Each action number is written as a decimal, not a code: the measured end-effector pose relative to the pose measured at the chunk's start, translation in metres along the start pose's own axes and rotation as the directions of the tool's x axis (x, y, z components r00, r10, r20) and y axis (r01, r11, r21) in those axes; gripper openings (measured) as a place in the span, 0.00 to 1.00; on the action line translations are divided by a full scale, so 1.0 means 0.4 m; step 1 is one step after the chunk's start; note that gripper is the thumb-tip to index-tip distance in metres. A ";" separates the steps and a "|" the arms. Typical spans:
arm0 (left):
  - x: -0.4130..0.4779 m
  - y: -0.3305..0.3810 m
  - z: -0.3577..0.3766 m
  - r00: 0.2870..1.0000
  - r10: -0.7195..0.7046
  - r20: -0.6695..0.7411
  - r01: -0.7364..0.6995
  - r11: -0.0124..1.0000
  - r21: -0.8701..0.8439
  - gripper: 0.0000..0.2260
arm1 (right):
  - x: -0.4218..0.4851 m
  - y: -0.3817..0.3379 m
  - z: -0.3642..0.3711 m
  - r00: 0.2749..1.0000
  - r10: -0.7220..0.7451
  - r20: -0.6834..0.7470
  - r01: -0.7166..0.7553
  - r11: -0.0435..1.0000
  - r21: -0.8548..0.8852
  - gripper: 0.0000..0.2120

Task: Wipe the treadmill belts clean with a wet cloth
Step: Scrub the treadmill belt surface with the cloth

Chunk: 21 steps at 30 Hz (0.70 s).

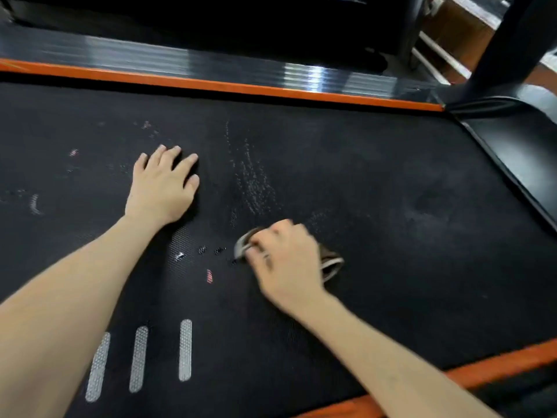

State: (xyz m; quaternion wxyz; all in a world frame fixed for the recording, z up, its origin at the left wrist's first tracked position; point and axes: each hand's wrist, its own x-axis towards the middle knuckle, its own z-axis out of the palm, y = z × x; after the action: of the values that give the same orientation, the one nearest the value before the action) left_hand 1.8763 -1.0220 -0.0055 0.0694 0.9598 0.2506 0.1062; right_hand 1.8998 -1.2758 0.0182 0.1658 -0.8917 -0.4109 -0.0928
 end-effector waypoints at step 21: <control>-0.309 -0.028 -0.095 0.984 0.179 -0.019 -0.180 0.983 -0.045 0.26 | -0.217 -0.192 -0.056 0.964 -0.125 0.235 0.114 0.992 0.059 0.15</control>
State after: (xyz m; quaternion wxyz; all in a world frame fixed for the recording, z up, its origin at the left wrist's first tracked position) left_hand 1.7567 -1.0708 0.0083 0.0800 0.9757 0.1611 0.1252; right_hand 1.7847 -1.2984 0.0298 0.1293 -0.8660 -0.4829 0.0140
